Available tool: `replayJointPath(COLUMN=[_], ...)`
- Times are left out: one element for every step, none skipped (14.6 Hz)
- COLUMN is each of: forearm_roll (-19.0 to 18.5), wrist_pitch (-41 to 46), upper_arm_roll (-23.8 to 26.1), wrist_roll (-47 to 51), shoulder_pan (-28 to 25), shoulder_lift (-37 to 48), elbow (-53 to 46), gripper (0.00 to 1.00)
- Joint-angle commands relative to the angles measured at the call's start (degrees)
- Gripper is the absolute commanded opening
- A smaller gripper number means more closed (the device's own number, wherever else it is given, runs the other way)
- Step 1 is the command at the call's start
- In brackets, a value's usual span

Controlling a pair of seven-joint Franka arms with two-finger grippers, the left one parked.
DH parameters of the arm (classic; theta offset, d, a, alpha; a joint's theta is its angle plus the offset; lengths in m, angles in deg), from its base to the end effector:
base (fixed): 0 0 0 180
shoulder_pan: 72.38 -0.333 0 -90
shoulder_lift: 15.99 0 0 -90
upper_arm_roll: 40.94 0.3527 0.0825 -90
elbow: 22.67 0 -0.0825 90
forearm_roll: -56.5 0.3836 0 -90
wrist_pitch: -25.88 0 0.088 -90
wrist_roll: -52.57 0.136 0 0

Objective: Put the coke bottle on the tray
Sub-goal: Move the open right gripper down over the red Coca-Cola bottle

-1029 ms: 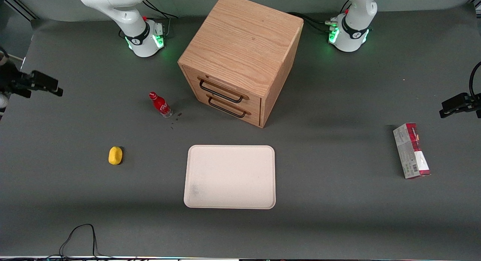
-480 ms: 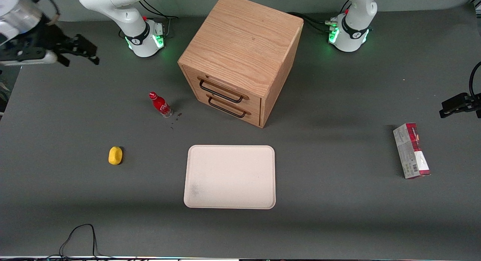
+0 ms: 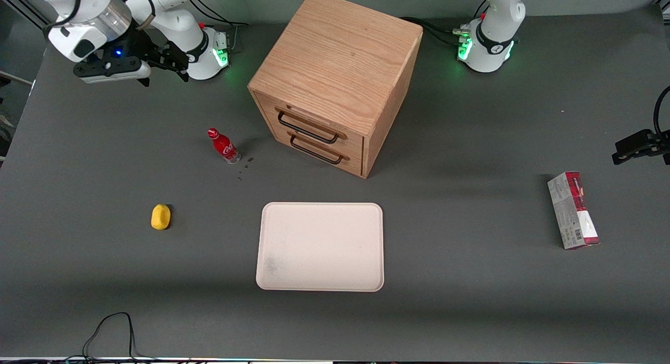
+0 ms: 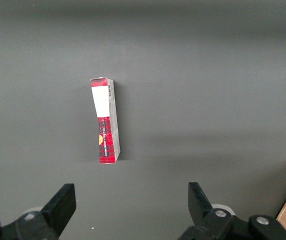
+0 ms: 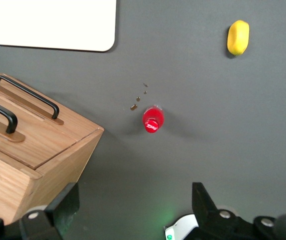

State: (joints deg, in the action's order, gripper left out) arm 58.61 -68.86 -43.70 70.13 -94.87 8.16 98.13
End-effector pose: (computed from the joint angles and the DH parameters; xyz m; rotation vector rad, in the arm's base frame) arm 0.3808 0.1381 0.5872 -3.0976 -0.0600 0.0777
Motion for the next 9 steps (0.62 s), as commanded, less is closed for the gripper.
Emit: replayJointPath(forearm_roll=[-0.26,-0.26,-0.26,-0.26,-0.26,-0.26,-0.26,-0.26,-0.26], wrist_pitch=[-3.25,-5.00,-7.10,-9.04,-10.54,-11.86,-13.35,-15.45,-18.00], upper_arm_roll=[-0.67,-0.67,-0.67,-0.67,-0.67,-0.67,-0.67,-0.75,-0.75], wrist_roll=[0.81,0.90,0.98,0.99,0.99,0.99,0.99,0.99,0.90], shoulder_pan=[-0.71,-0.71,-0.71,-0.71,-0.71,-0.71,-0.71,-0.71,-0.71], shoulder_lift=[0.20,-0.50,-1.55,-2.52,-3.57,-4.63,-5.25,-5.34,-5.34], elbow=[3.12,4.34,5.66,6.72,7.51,8.30,9.44,11.46,13.65], gripper=[1.00,1.00,1.00,1.00,1.00,1.00,1.00,1.00,1.00])
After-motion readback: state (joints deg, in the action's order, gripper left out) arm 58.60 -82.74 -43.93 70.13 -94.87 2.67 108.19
